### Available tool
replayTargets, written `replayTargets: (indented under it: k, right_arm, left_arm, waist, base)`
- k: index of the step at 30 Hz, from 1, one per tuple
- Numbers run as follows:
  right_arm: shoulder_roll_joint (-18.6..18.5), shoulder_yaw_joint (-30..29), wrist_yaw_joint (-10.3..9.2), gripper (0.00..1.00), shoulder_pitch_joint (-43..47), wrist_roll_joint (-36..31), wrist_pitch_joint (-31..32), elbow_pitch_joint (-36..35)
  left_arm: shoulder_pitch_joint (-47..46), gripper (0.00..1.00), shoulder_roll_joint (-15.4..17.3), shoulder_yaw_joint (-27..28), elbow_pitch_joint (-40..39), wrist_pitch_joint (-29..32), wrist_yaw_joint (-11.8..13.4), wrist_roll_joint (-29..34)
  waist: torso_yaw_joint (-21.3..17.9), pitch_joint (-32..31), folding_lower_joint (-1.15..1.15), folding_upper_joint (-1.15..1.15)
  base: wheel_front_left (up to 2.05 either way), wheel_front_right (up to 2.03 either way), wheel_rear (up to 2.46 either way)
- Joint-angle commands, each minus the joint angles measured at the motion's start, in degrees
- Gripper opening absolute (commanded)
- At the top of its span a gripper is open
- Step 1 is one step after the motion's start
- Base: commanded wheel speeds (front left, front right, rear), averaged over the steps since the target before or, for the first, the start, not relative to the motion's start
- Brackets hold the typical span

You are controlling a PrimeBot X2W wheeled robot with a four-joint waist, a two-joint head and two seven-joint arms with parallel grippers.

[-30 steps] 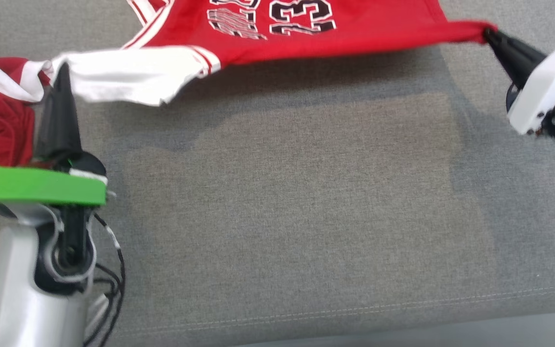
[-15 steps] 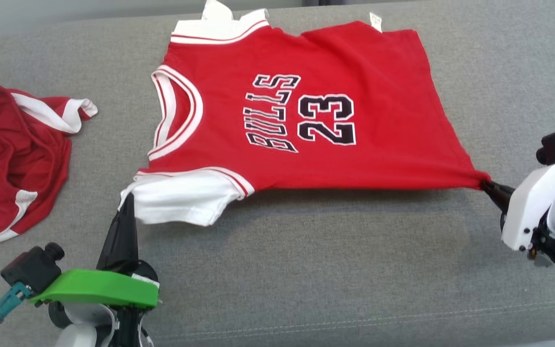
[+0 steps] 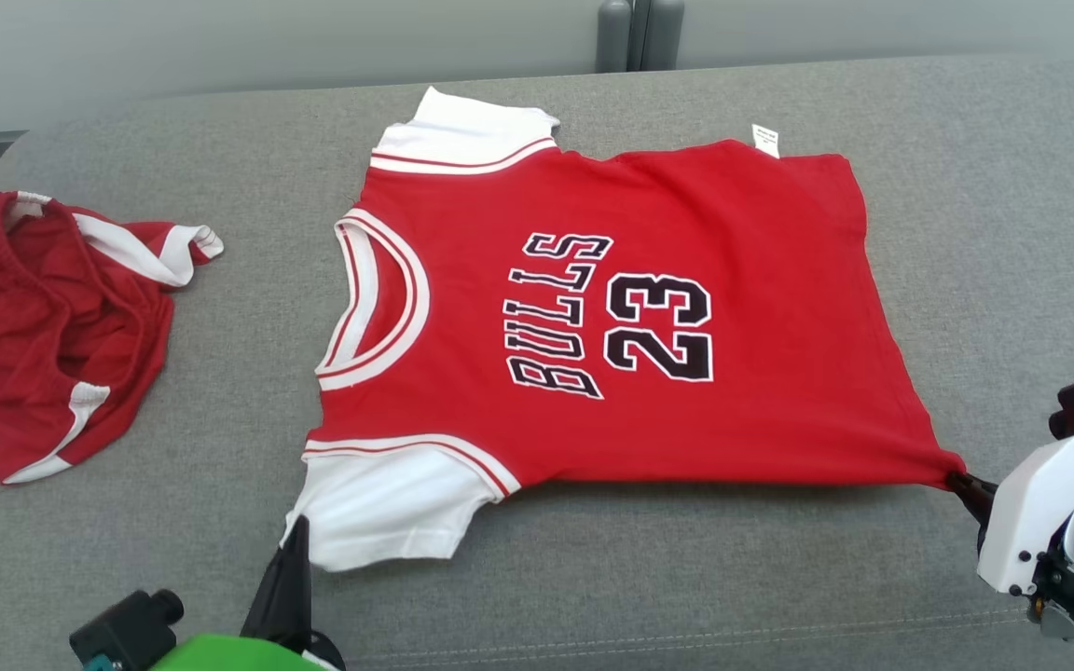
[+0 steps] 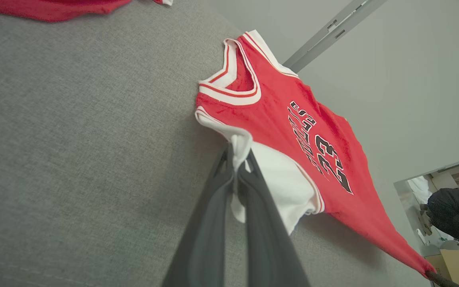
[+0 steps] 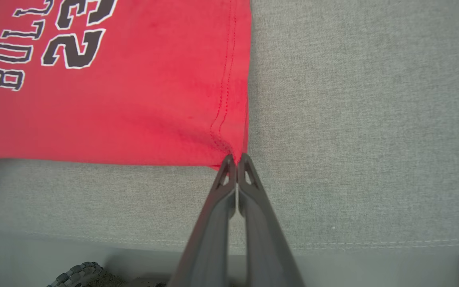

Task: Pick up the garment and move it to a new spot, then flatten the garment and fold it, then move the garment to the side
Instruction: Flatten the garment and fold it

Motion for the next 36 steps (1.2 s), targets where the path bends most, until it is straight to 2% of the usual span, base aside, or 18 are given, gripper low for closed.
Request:
replayTargets:
  k: [1, 10, 16, 21, 23, 24, 30, 36]
  right_arm:
    - [0.44, -1.13, -0.08, 0.0, 1.39, -0.59, -0.19, -0.66]
    - [1.62, -3.0, -0.08, 0.0, 4.57, -3.4, -1.24, -1.52]
    - [3.82, -3.77, -0.07, 0.0, 4.63, -2.41, -0.99, -2.83]
    - [5.52, -4.91, -0.07, 0.0, 2.91, -0.28, -0.63, -4.83]
    - [5.91, -5.55, -0.06, 0.0, 1.56, 0.46, -0.87, -5.29]
    - [6.13, -5.62, -0.06, 0.0, 0.08, 0.7, -0.83, -5.02]
    - [6.51, -5.3, -0.05, 0.0, -5.63, 0.58, -1.94, -2.25]
    - [6.7, -4.54, -0.05, 0.0, -10.29, 0.32, -4.31, 1.45]
  left_arm:
    - [2.09, 0.0, 0.43, -0.1, -0.82, 0.67, 0.82, -0.73]
    - [10.83, 0.0, 2.42, -0.74, -7.51, 5.24, 4.39, -3.03]
    - [11.9, 0.0, 2.92, -1.09, -11.95, 6.86, 4.78, -3.74]
    - [4.64, 0.0, 2.41, -2.35, -12.41, 9.11, 3.84, -3.33]
    - [0.57, 0.0, 2.27, -2.57, -11.28, 10.63, 4.24, -3.08]
    - [-4.17, 0.0, 2.47, -2.65, -9.7, 11.69, 4.59, -2.09]
    - [-16.81, 0.0, 2.45, -4.46, -2.26, 15.57, 5.33, 0.64]
    - [-25.14, 0.0, 1.4, -5.26, 4.37, 16.98, 4.98, 2.02]
  waist:
    - [0.39, -0.46, 0.01, 0.0]
    - [1.03, -0.47, 0.01, 0.0]
    - [1.85, -0.27, 0.01, 0.0]
    - [2.31, 0.53, 0.01, 0.0]
    - [2.27, 1.02, 0.01, 0.0]
    - [2.17, 1.56, 0.01, 0.0]
    - [1.29, 3.81, 0.01, 0.0]
    - [0.61, 5.87, 0.01, 0.0]
  base:
    - [0.0, 0.0, 0.0]
    - [0.0, 0.0, 0.0]
    - [0.0, 0.0, 0.0]
    - [0.0, 0.0, 0.0]
    - [0.0, 0.0, 0.0]
    - [0.0, 0.0, 0.0]
    - [0.0, 0.0, 0.0]
    - [0.0, 0.0, 0.0]
